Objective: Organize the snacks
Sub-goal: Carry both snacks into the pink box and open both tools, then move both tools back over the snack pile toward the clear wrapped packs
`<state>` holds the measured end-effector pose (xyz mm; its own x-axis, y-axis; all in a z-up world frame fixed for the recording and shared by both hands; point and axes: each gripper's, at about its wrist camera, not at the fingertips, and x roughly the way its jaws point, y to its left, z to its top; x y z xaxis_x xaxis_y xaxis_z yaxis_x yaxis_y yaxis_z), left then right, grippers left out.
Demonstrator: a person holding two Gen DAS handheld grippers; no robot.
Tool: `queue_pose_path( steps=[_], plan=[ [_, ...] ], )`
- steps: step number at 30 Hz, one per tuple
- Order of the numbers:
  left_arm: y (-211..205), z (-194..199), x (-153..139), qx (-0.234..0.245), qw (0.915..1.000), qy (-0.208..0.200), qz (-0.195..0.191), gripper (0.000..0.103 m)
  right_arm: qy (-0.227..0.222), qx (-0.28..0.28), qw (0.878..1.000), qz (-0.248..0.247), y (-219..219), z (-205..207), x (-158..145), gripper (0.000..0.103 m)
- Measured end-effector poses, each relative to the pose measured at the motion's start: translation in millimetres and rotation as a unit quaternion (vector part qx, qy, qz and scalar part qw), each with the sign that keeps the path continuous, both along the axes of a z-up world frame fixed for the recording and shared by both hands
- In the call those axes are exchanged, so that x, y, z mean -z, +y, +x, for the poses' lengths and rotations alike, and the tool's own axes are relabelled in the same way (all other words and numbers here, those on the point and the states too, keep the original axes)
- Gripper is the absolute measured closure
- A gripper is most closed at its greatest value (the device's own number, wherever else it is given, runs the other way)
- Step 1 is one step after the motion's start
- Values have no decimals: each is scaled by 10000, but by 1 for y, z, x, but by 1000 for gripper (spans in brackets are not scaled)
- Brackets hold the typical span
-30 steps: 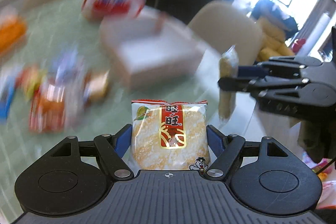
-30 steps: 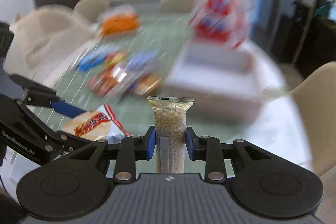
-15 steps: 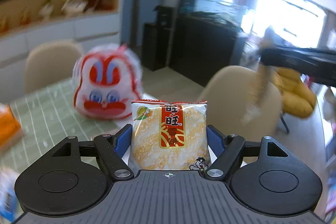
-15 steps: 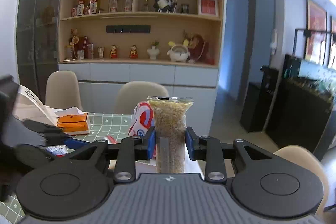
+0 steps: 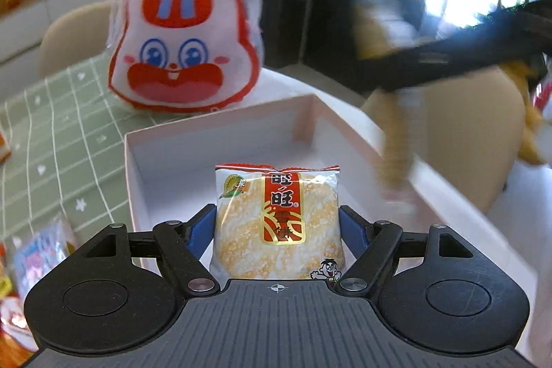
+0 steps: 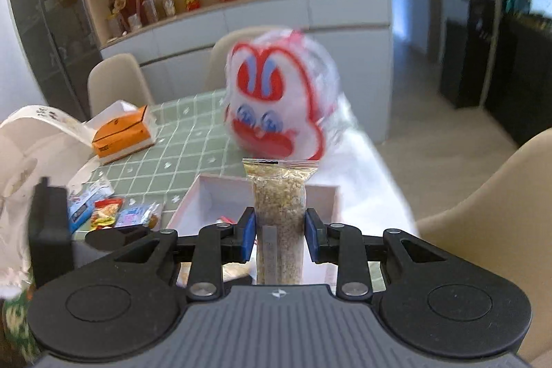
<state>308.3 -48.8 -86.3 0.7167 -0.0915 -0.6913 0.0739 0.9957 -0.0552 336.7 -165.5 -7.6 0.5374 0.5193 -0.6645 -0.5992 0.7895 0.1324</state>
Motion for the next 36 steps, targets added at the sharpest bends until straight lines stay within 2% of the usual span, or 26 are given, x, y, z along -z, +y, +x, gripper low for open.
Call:
queue_pose_path(
  steps=[3,7,11,12,13,15,17,19,22,24,26,29,31,36],
  plan=[
    [1,-3,0,-16,9998,-60,164,23,204,-180,9992,-285,30,11,27,74],
    [4,-6,-7,-127,9998,-126,90,23,444,-257,9959,-740,53,25,60,74],
    [12,-21,-20,-148,9995,-295,-15,23,664,-184,9948,-744,52,33,69,72],
    [16,-25,-23,-199,9992,-314,-125,23,611,-156,9953,-741,52,31,67,68],
    [22,-28,-26,-272,9988,-334,-240,23,525,-153,9956,-766,53,30,64,58],
    [40,-36,-34,-499,9965,-407,-525,23,171,-97,9956,-921,57,23,55,46],
    [61,-43,-41,-712,9937,-523,-684,23,-250,-41,9932,-1132,64,12,45,46],
    [88,-54,-48,-986,9909,-654,-647,23,-579,-17,9903,-1265,69,-1,39,42],
    [137,-71,-51,-1363,9877,-685,-336,23,-987,-1,9857,-1366,80,-24,33,37],
    [181,-82,-46,-1744,9830,-551,-169,24,-1181,49,9830,-1408,91,-40,31,37],
    [224,-96,-39,-2204,9745,-405,-148,24,-1182,83,9838,-1346,106,-55,30,37],
    [280,-125,-26,-3028,9523,-148,-354,25,-960,-99,9886,-1154,134,-76,29,36],
    [300,-148,-18,-3337,9410,-86,-557,26,-799,-271,9908,-1060,158,-88,32,35],
    [310,-194,5,-3315,9400,335,-738,27,-232,-764,9934,-821,249,-102,52,35]
  ],
)
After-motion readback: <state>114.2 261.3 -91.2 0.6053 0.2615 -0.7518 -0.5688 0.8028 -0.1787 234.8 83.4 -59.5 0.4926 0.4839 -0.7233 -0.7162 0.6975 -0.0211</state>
